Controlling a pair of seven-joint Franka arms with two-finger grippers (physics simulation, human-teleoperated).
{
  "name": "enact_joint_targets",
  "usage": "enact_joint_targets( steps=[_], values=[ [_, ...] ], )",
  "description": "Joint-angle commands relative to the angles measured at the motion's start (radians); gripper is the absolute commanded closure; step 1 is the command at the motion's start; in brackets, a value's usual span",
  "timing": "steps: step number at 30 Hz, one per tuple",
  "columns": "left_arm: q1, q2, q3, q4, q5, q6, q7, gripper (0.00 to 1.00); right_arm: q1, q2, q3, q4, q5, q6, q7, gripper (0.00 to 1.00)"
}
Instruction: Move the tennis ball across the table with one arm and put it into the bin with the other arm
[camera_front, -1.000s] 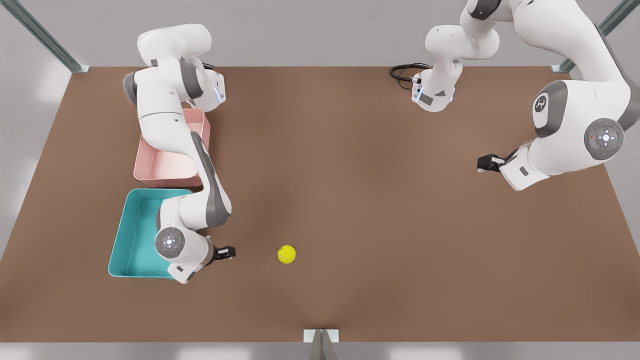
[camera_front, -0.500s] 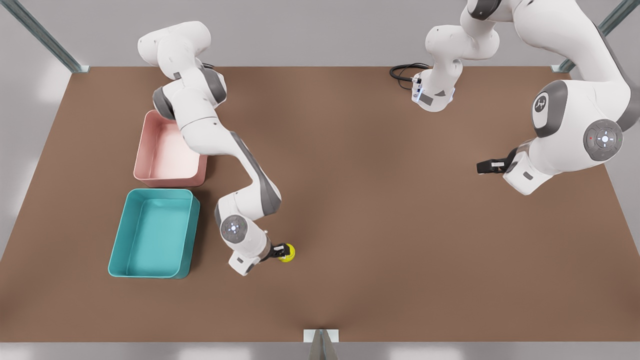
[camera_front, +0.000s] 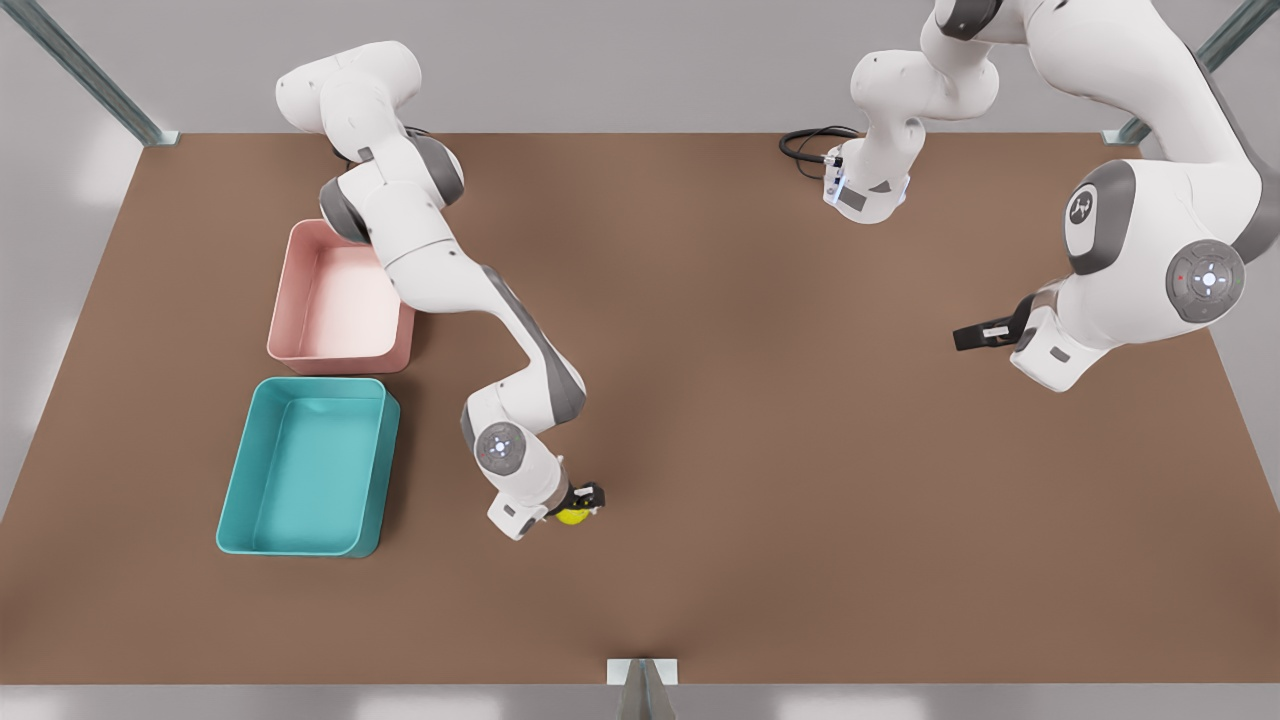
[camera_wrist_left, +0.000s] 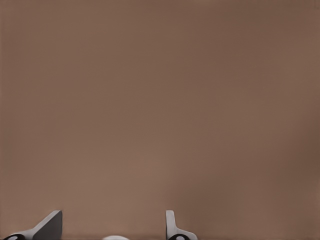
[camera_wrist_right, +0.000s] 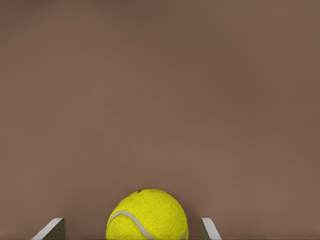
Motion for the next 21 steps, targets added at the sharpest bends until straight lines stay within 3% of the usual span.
enact_joint_targets(
  steps=[1, 18, 19, 21],
  values=[
    [0.0, -0.001, 0.0, 0.0, 0.001, -0.002, -0.08, 0.0, 0.004, 0.006, -0.002, -0.007, -0.002, 0.01, 0.051, 0.0],
    [0.0, -0.001, 0.0, -0.001, -0.001, -0.026, -0.08, 0.0, 0.023, 0.077, -0.007, -0.008, -0.012, 0.067, 0.045, 0.0],
    [0.0, -0.001, 0.0, -0.001, -0.003, -0.026, -0.08, 0.0, 0.023, 0.077, -0.007, -0.008, -0.012, 0.07, 0.045, 0.08],
    [0.0, -0.003, 0.0, -0.001, -0.003, -0.03, -0.08, 0.0, 0.023, 0.075, -0.007, -0.005, -0.012, 0.07, 0.053, 0.09]
  ],
)
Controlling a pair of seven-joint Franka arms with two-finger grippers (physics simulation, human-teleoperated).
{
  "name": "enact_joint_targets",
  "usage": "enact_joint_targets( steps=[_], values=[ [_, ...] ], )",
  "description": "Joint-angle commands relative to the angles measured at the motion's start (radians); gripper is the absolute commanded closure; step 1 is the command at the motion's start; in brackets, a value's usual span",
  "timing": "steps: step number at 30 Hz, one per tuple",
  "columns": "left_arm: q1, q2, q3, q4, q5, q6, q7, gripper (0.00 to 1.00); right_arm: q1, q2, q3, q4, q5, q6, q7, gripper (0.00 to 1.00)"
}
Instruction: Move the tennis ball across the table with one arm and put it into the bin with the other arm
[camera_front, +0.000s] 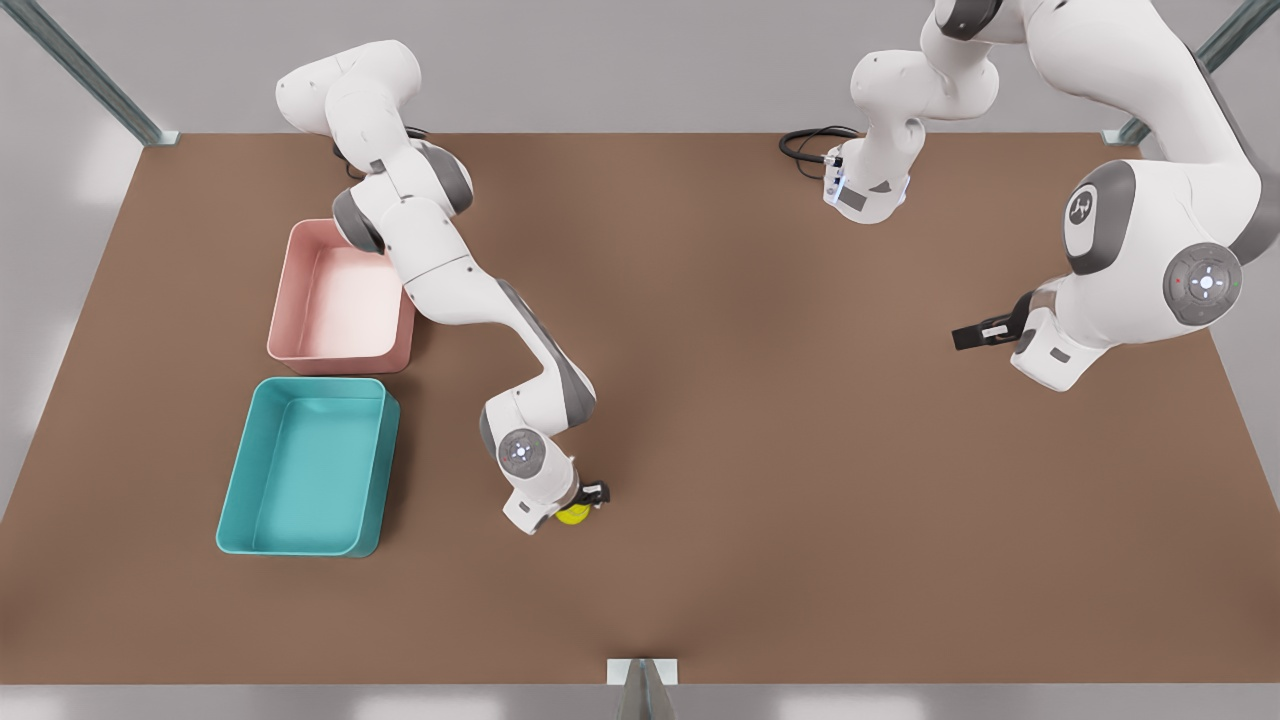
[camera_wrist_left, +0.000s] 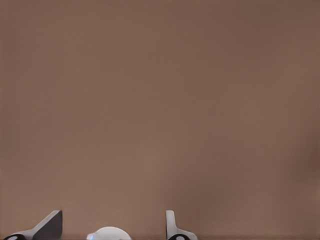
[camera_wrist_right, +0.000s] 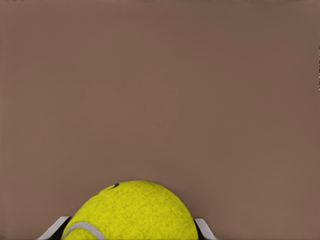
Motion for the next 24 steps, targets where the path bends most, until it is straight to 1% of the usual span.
enact_joint_targets(
  steps=[1, 2, 3, 4, 7, 10, 11, 14, 15, 16, 17, 19, 21, 24],
  values=[
    [0.0, -0.001, 0.0, 0.0, 0.0, -0.006, -0.025, 0.0, 0.0, -0.002, 0.0, 0.002, -0.002, 0.019, 0.022, 0.16],
    [0.002, 0.0, 0.0, 0.0, 0.0, -0.004, -0.025, 0.0, 0.0, -0.002, 0.002, 0.0, 0.0, 0.019, 0.017, 0.26],
    [0.002, 0.0, 0.0, 0.0, 0.0, -0.004, -0.025, 0.0, 0.0, -0.002, 0.003, 0.0, 0.0, 0.019, 0.016, 0.3],
    [0.002, 0.0, 0.0, 0.0, 0.0, -0.004, -0.025, 0.0, -0.001, -0.005, 0.003, 0.0, 0.0, 0.019, 0.016, 0.31],
    [0.0, 0.0, 0.0, 0.0, 0.0, -0.004, -0.025, 0.0, -0.011, -0.042, 0.003, -0.001, 0.009, 0.006, 0.016, 0.32],
    [0.002, 0.0, 0.0, -0.001, 0.0, -0.002, -0.023, 0.0, -0.043, -0.112, 0.002, -0.004, 0.015, -0.059, 0.014, 0.32],
    [0.0, 0.0, 0.0, -0.001, 0.0, -0.002, -0.023, 0.0, -0.07, -0.132, 0.002, -0.006, 0.008, -0.094, -0.036, 0.32],
    [0.0, 0.0, 0.0, -0.001, 0.0, -0.002, -0.025, 0.0, -0.193, -0.209, -0.004, -0.058, -0.002, -0.281, -0.285, 0.32],
    [0.002, 0.0, 0.0, -0.001, 0.0, -0.004, -0.025, 0.0, -0.227, -0.244, -0.018, -0.093, -0.028, -0.356, -0.359, 0.32],
    [0.002, 0.0, 0.0, -0.001, 0.0, -0.004, -0.025, 0.0, -0.265, -0.304, -0.018, -0.158, -0.068, -0.402, -0.422, 0.32],
    [0.002, 0.0, 0.0, -0.001, 0.0, -0.004, -0.025, 0.0, -0.307, -0.339, -0.018, -0.182, -0.094, -0.45, -0.491, 0.32],
    [0.002, 0.0, 0.0, -0.003, 0.0, -0.004, -0.025, 0.0, -0.394, -0.395, -0.018, -0.184, -0.112, -0.617, -0.639, 0.32],
    [0.002, 0.002, 0.0, -0.003, 0.0, -0.004, -0.023, 0.0, -0.46, -0.454, -0.018, -0.253, -0.166, -0.631, -0.689, 0.32],
    [0.002, 0.003, 0.0, -0.004, 0.0, -0.002, -0.023, 0.0, -0.521, -0.453, -0.02, -0.262, -0.195, -0.623, -0.725, 0.32]
  ],
)
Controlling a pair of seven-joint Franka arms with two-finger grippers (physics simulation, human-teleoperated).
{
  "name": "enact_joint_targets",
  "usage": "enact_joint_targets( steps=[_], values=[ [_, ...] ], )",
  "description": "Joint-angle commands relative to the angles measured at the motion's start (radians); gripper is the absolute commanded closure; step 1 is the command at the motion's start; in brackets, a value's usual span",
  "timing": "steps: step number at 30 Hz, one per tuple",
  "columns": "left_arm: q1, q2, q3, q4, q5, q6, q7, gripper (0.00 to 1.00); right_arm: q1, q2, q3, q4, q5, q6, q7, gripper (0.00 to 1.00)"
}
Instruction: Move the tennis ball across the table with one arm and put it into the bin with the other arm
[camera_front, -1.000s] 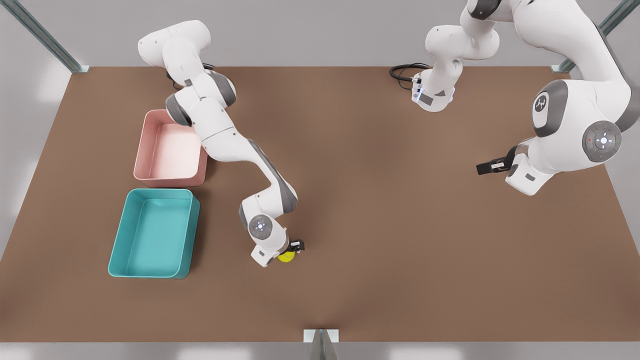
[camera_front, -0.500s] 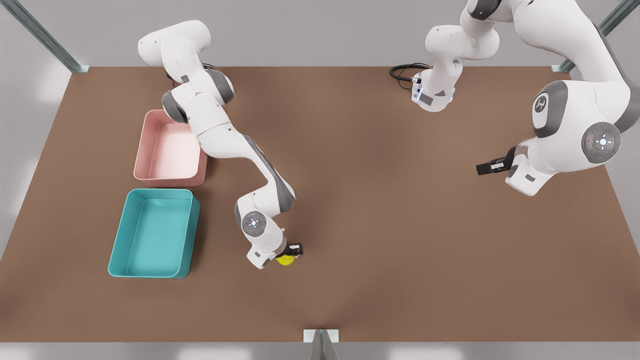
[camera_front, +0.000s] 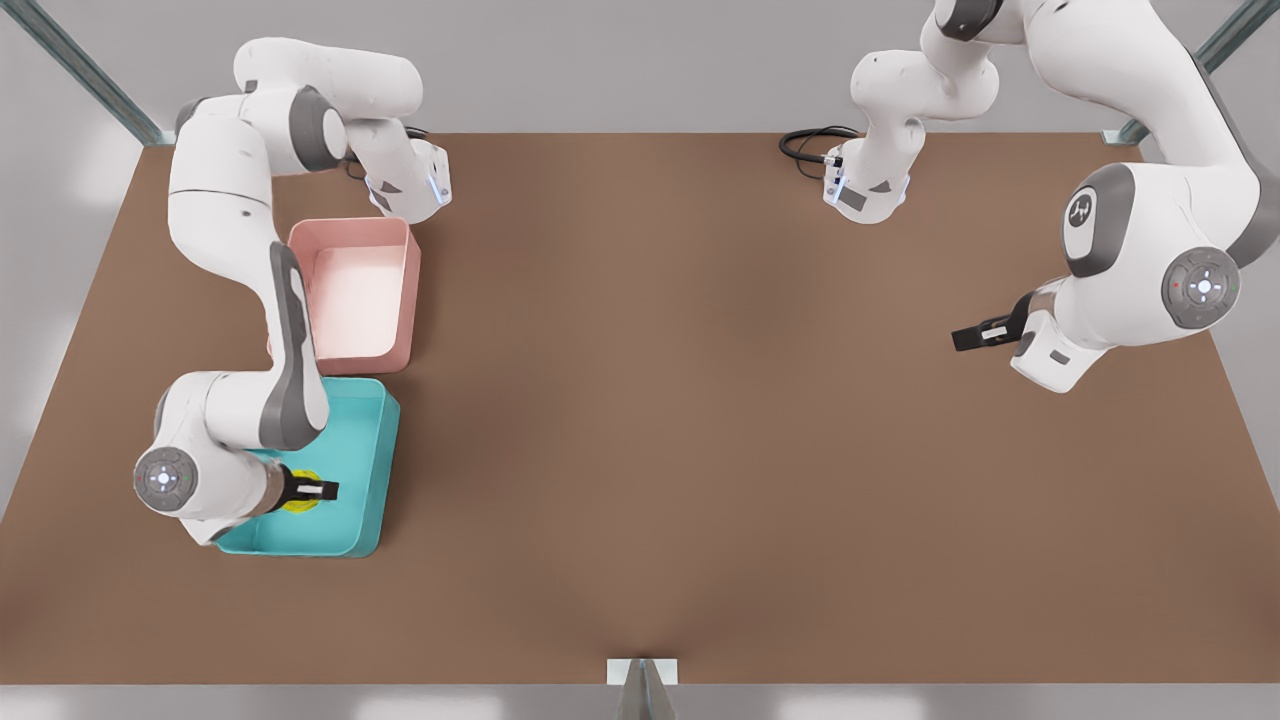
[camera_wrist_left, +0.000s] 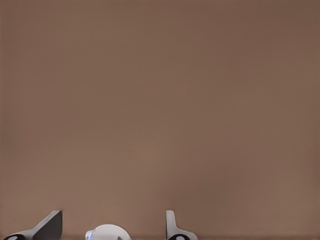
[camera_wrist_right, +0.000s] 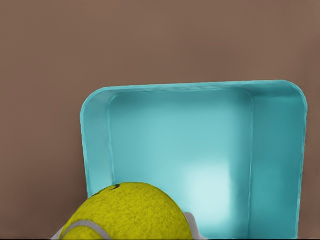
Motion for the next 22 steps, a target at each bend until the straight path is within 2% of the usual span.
enact_joint_targets(
  steps=[1, 6, 9, 10, 14, 16, 22],
  values=[
    [0.0, -0.001, 0.0, 0.0, 0.001, 0.0, -0.005, 0.0, -0.033, 0.002, 0.001, -0.009, -0.042, -0.116, -0.424, 0.0],
    [0.0, -0.001, 0.0, 0.0, 0.001, -0.001, -0.005, 0.0, -0.045, 0.017, 0.001, -0.007, -0.031, -0.107, -0.409, 0.0],
    [0.0, -0.002, 0.0, 0.0, 0.001, -0.003, -0.007, 0.0, -0.018, -0.049, 0.005, 0.051, -0.03, -0.272, -0.227, 0.0],
    [0.0, -0.002, 0.0, 0.0, 0.001, -0.003, -0.007, 0.0, -0.016, -0.093, 0.008, 0.059, -0.037, -0.333, -0.075, 0.0],
    [0.0, -0.002, 0.0, 0.0, 0.001, -0.004, -0.005, 0.0, -0.002, -0.397, 0.008, 0.03, -0.038, -0.492, -0.058, 0.0],
    [0.0, -0.002, 0.0, -0.001, 0.001, -0.004, -0.007, 0.0, -0.002, -0.575, 0.007, -0.16, 0.021, -0.466, -0.045, 0.0],
    [0.0, -0.004, 0.0, -0.001, 0.001, -0.004, -0.005, 0.0, -0.014, -0.661, 0.007, -0.265, 0.033, -0.403, -0.045, 0.0]
  ],
)
